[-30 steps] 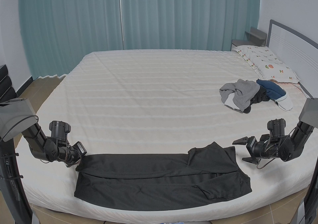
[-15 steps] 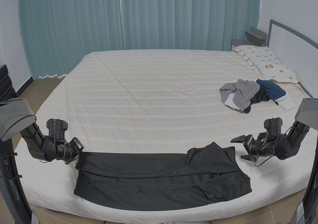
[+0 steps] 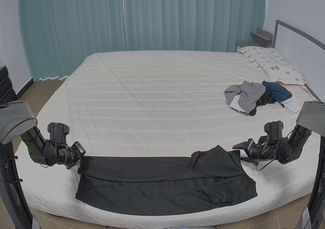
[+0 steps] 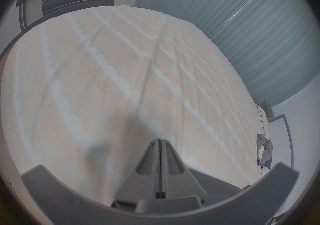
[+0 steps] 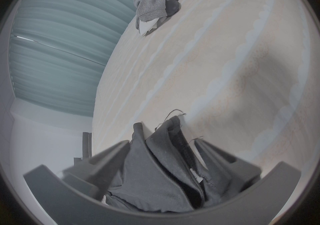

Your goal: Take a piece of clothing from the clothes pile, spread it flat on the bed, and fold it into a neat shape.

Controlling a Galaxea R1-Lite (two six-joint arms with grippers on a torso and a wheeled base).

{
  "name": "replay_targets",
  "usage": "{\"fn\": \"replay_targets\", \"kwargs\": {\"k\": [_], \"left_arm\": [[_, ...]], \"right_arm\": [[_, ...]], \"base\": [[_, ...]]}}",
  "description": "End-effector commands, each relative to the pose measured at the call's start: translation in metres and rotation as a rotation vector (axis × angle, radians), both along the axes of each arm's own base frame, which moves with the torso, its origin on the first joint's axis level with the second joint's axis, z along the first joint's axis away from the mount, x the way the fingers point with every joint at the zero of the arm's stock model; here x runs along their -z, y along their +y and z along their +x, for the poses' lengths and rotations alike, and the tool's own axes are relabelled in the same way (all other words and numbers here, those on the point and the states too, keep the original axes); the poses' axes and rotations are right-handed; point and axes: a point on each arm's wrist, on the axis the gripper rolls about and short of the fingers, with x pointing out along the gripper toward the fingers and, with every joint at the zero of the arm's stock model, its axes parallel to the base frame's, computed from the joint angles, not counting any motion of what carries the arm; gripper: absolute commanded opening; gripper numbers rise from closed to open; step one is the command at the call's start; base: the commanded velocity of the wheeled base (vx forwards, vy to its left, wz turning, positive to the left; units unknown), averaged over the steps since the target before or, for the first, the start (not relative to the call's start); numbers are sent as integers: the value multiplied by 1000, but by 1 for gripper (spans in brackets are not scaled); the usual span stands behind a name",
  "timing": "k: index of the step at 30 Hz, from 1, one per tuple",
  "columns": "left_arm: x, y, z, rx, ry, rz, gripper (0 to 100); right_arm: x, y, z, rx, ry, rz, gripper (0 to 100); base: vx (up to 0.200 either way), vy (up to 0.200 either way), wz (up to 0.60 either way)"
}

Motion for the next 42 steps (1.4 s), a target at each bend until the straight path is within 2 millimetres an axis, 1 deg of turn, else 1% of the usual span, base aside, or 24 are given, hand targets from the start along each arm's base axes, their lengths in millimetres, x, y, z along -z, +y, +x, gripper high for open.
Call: {"fn": "replay_targets", "kwargs": {"k": [1, 6, 12, 21, 22, 24, 27, 29, 31, 32, 34, 37, 42], "left_arm": [[1, 0, -1, 1, 4, -2, 0], [3, -1, -2, 3, 11, -3, 0], [3, -1, -2, 2, 12, -4, 0], [3, -2, -5, 5, 20, -5, 0], [3, -2, -5, 5, 20, -5, 100], [3, -2, -6, 6, 20, -6, 100], [2, -1, -6, 5, 17, -8, 100], [-1, 1, -6, -22, 8, -30, 100], [-1, 1, -6, -30, 8, -37, 100], [-1, 2, -5, -42, 2, -47, 100], [-2, 4, -6, -47, -7, -48, 100], [2, 2, -13, -44, 18, -48, 100], [1, 3, -19, -51, 5, -49, 100]], "right_arm": [[7, 2, 3, 10, -4, -15, 0], [4, 0, 9, 20, -37, -14, 0], [3, -5, 11, 37, -55, -13, 0], [8, -5, 11, 36, -49, -14, 0], [8, -5, 10, 36, -47, -14, 100], [7, -6, 10, 36, -48, -15, 100], [-5, -9, 6, 43, -80, -18, 100], [-35, -23, -7, 62, -137, -3, 100], [-37, -23, -9, 53, -142, 3, 100], [-41, -21, -15, 11, -147, 17, 100], [-38, -19, -20, -42, -144, -1, 100], [-36, -10, -20, -109, -162, -48, 100], [-38, 17, -23, -209, -156, -67, 100]], "base": [[0, 0, 0], [0, 0, 0], [0, 0, 0], [0, 0, 0], [0, 0, 0], [0, 0, 0], [0, 0, 0], [0, 0, 0], [0, 0, 0], [0, 0, 0], [0, 0, 0], [0, 0, 0], [0, 0, 0]]}}
